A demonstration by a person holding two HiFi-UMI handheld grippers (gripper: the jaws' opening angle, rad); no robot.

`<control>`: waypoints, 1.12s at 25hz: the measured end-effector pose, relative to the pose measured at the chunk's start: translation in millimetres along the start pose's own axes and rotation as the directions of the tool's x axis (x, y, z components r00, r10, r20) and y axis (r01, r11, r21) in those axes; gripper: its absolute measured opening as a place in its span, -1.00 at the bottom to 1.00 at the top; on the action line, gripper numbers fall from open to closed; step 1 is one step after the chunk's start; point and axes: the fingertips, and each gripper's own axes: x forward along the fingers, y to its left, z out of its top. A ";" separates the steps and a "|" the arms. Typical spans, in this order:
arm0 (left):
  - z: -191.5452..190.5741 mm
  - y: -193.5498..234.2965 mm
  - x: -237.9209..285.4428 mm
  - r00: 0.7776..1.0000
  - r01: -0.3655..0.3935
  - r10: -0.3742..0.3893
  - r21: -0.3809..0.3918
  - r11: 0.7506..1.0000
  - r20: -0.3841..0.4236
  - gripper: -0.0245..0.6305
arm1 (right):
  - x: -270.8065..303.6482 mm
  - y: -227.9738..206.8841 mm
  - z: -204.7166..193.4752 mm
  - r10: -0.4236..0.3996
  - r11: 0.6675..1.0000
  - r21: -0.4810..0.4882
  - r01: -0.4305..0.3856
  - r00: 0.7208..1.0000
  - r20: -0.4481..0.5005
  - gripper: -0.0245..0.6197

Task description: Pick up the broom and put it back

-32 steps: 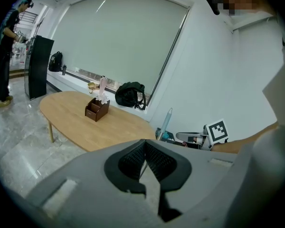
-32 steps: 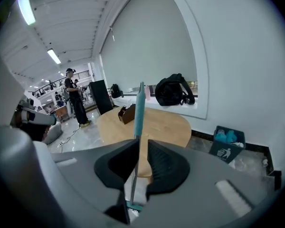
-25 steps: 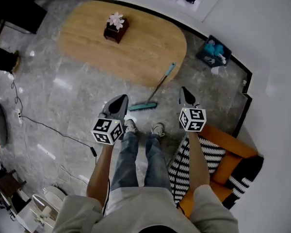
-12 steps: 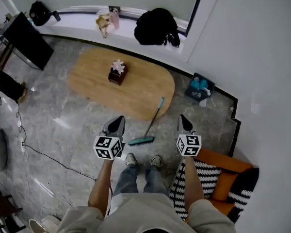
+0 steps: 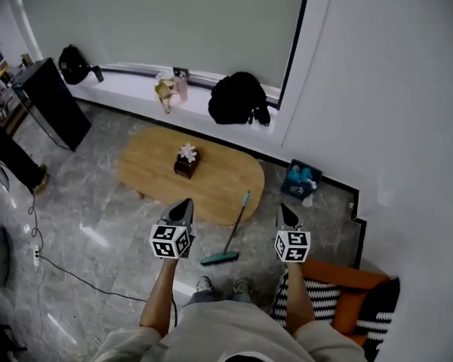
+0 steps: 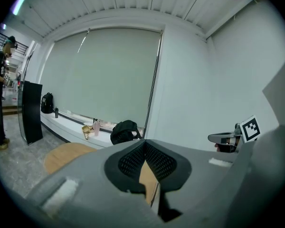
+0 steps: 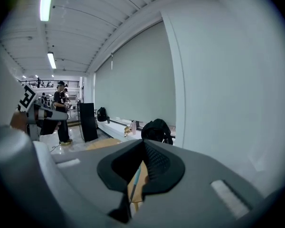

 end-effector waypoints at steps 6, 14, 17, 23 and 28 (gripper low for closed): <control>37.3 -7.7 -2.6 0.998 0.007 -0.009 0.027 1.000 0.056 -0.92 | -16.7 -7.0 37.0 -0.023 0.999 -0.047 0.026 0.998 0.052 -0.92; 58.3 -8.8 -3.8 0.996 0.013 -0.017 0.042 0.999 0.083 -0.92 | -20.8 -11.4 50.5 -0.039 0.998 -0.056 0.043 0.997 0.068 -0.92; 63.7 -11.5 -2.8 0.995 0.016 -0.020 0.042 0.999 0.096 -0.92 | -18.3 -15.6 57.4 -0.043 0.997 -0.058 0.048 0.996 0.079 -0.92; 72.5 -15.2 1.6 0.993 0.021 -0.026 0.044 0.999 0.115 -0.92 | -14.8 -21.6 68.2 -0.051 0.997 -0.054 0.057 0.993 0.104 -0.92; 71.8 -18.1 1.0 0.994 0.022 -0.027 0.050 0.998 0.102 -0.92 | -16.9 -26.3 69.1 -0.056 0.997 -0.050 0.062 0.993 0.102 -0.92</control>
